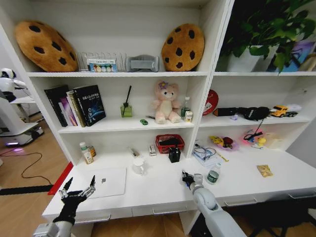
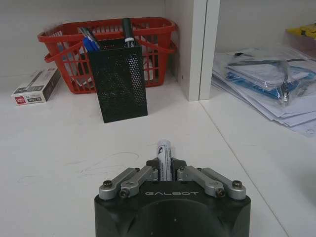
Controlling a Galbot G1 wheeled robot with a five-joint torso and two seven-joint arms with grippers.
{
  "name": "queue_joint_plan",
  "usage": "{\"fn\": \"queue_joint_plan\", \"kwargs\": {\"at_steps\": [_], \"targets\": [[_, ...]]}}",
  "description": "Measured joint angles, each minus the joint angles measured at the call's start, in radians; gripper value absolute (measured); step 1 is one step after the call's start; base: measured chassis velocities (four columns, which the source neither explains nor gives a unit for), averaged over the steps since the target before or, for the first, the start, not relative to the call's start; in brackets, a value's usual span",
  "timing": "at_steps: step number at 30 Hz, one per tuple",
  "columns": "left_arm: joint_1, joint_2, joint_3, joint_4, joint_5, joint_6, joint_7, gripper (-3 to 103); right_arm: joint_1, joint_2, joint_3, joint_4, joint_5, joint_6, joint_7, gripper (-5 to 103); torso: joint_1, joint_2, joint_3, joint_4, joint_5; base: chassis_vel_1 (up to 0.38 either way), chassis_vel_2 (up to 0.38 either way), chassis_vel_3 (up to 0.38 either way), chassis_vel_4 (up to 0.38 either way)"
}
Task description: Organize the objects on the table.
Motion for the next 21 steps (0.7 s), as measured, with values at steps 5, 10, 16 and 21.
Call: {"fn": "queue_joint_plan", "kwargs": {"at_steps": [5,10,16,21], "targets": [[0.000,0.000,0.000,0.000,0.000,0.000,0.000,100,0.010,-0.002,0.007,0.045,-0.039,0.088,-0.009,13,0.000,0.000,0.000,-0.0001,-0.0003,0.000,0.000,0.000,0.000],[0.000,0.000,0.000,0.000,0.000,0.000,0.000,100,0.109,0.023,0.005,-0.045,-0.367,0.340,-0.064,13,0.000,0.000,0.000,0.0000,-0.0002,0.000,0.000,0.000,0.000],[0.000,0.000,0.000,0.000,0.000,0.000,0.000,100,0.251,0.060,-0.029,-0.211,-0.471,0.516,-0.076,13,0.000,0.000,0.000,0.0002,-0.0001,0.000,0.000,0.000,0.000],[0.000,0.000,0.000,0.000,0.000,0.000,0.000,100,0.414,0.105,-0.059,-0.406,-0.542,0.626,-0.086,13,0.000,0.000,0.000,0.0004,-0.0001,0.000,0.000,0.000,0.000]]}}
